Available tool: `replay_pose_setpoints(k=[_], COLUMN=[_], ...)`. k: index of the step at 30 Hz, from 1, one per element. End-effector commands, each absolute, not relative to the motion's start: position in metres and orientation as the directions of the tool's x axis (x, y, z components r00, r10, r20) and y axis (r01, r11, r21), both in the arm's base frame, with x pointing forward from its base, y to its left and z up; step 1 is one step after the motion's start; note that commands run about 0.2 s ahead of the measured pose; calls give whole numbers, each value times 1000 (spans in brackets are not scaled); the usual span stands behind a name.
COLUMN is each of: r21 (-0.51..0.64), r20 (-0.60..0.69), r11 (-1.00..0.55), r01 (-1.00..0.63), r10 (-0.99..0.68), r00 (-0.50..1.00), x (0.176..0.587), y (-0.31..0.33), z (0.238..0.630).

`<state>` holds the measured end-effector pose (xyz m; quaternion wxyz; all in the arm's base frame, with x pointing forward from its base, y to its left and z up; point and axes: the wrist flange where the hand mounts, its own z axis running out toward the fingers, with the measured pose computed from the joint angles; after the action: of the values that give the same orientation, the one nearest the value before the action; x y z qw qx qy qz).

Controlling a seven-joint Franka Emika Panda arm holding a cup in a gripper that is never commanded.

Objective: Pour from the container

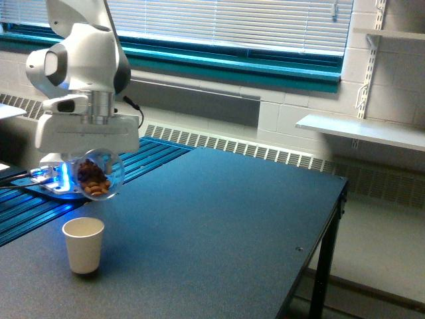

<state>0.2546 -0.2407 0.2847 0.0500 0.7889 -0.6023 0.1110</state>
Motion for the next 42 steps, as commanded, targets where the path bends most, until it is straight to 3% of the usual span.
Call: replay_pose_setpoints(k=[1, 21, 42], r21=[-51, -11, 29], r20=[208, 124, 117], r11=[-231, -208, -216], r01=[-972, -978, -976], r10=[-954, -971, -969], r00=[216, 205, 218], x=[240, 218, 226], y=[-242, -230, -251], z=[272, 238, 234])
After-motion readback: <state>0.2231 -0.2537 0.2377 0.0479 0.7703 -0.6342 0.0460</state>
